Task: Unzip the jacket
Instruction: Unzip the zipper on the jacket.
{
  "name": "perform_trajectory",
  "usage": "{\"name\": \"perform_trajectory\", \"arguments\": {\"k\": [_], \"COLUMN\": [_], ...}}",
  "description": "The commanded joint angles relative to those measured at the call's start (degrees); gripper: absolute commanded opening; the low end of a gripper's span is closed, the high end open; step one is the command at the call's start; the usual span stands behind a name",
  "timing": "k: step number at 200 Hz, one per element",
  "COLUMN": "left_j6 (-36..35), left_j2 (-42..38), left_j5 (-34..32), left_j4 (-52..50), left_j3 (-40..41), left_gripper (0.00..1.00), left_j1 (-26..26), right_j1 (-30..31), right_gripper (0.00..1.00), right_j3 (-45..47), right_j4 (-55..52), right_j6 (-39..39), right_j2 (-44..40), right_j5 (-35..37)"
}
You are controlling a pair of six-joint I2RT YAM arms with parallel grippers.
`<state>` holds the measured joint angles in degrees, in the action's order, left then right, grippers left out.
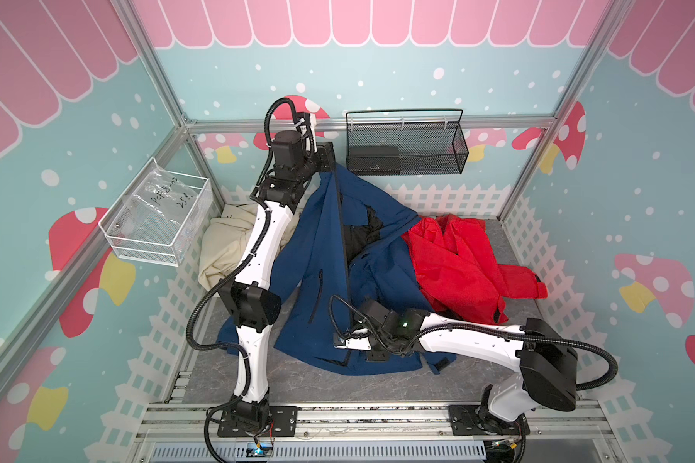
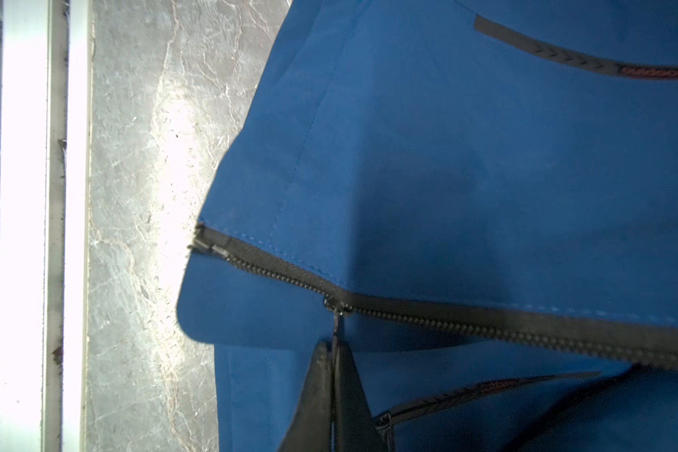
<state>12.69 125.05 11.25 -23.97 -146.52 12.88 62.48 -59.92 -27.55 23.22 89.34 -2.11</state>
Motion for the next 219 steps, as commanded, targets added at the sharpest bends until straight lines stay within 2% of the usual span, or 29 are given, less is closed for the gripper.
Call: {"name": "perform_trajectory", "arguments": {"k": [1,44,72,135,165,187,205,209,219], "left_j6": [1.1,1.6,1.4,1.2,1.4,1.5,1.3,1.5,2.5], "left_j2": [-0.6,0.0,0.4,1.8,2.9,2.9,0.6,-0.3,-2.5], "left_j5": [-4.4,-4.3,-4.9,-7.1,-6.8,-5.8,-2.3,-1.7,-0.3], "left_j4": [11.8,12.4,12.1,13.2,13.4,11.4,8.9,8.9,8.9], "left_j3": [-3.9,-3.9,-3.8,-4.5,-5.4,-5.1,-0.9,1.1,7.0], "left_gripper": [0.00,0.00,0.00,0.00,0.00,0.00,0.00,0.06,0.30], "left_j1": [-1.2,-1.2,-1.2,-2.5,-3.1,-3.4,-3.4,-3.4,-3.3], "right_j1": [1.9,1.9,3.0,4.6,5.2,5.0,4.0,3.5,2.3], "right_gripper": [0.00,0.00,0.00,0.00,0.00,0.00,0.00,0.00,0.00], "right_j3": [2.1,2.5,4.7,9.7,10.6,9.2,7.4,6.9,6.0], "right_j4": [-7.3,-6.5,-6.0,-5.4,-5.4,-4.8,-3.4,-3.0,-1.8], "right_j6": [-1.1,-2.9,-1.5,-1.4,-1.2,-2.6,-4.0,-4.1,-4.5], "right_j2": [-1.3,-4.3,-6.0,-10.8,-9.9,-8.1,-7.5,-7.5,-7.6], "right_j5": [-0.8,0.4,3.9,1.8,1.4,4.2,6.1,6.0,5.8]}}
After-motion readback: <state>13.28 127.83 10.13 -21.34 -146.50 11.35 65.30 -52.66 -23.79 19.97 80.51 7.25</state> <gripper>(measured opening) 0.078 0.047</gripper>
